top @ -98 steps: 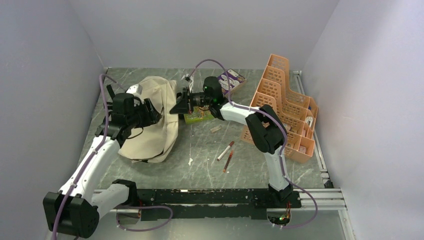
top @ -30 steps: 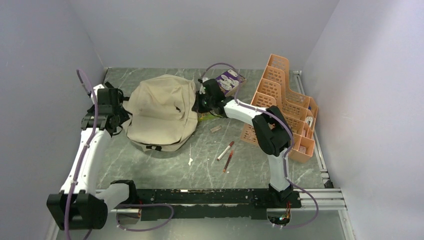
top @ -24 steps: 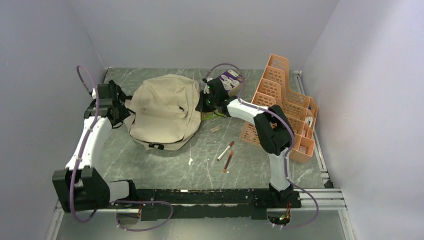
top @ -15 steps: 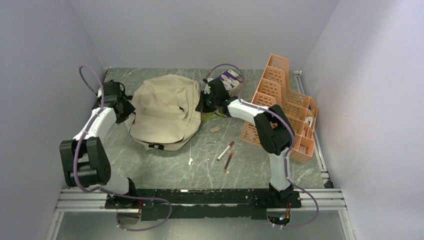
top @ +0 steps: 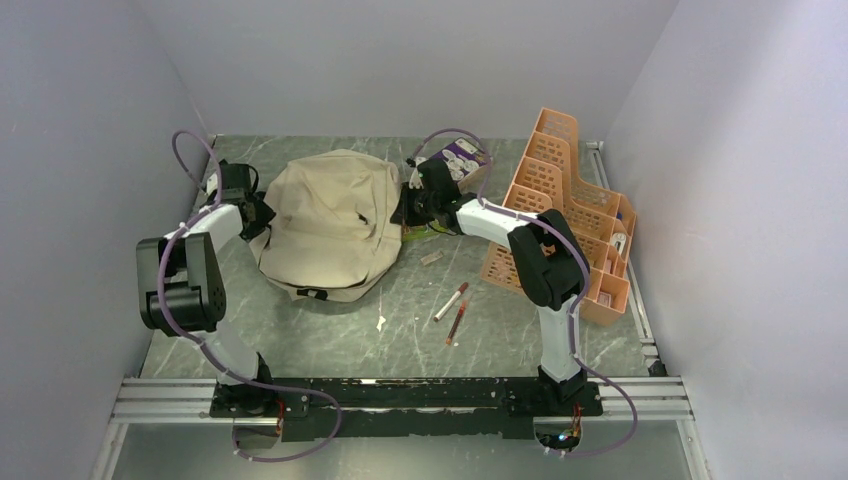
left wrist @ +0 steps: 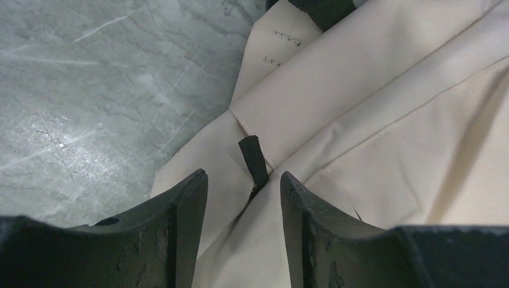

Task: Pack the student bag
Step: Unzip the student bag at the center of the board.

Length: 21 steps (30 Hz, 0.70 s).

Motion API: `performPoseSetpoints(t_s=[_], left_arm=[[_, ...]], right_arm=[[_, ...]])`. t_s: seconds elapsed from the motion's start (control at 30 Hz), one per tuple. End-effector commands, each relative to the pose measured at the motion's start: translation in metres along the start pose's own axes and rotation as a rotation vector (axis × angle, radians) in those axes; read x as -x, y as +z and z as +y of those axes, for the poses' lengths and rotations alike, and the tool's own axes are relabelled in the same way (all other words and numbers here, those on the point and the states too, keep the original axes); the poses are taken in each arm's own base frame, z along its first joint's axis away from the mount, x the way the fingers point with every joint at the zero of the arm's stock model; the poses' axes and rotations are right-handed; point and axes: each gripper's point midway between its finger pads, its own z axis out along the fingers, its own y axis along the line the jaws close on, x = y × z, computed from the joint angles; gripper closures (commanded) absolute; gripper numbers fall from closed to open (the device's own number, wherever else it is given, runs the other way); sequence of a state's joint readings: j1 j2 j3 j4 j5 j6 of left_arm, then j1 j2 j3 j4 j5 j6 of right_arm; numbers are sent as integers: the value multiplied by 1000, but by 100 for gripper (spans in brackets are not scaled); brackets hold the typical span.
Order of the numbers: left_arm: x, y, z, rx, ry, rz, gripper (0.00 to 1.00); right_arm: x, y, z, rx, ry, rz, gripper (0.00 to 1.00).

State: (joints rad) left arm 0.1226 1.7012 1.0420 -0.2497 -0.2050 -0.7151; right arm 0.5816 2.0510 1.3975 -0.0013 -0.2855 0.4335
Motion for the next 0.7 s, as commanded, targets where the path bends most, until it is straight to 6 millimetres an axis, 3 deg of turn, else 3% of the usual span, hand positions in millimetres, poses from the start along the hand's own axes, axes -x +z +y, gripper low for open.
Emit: performPoseSetpoints(t_s=[0.0,0.3,0.53,0.6,0.67], left_arm=[[24,11,-7,-3,-20,-75,47],[35,37,-14,-2,-23,-76,49],[33,38,-18,-31,-26,-54,87],[33,35,-20,-44,-27,-51,95],[33,31,-21,-50,-26,-46,95]], right_arm=[[14,-7,11,40,-9,-29,100],[13,-6,12,47,-10,-20,100],[15,-10,9,14,-10,-15,98],[21,-13,8,-6,-13,-28,91],[27,-19,5,-39,-17,-50,75]])
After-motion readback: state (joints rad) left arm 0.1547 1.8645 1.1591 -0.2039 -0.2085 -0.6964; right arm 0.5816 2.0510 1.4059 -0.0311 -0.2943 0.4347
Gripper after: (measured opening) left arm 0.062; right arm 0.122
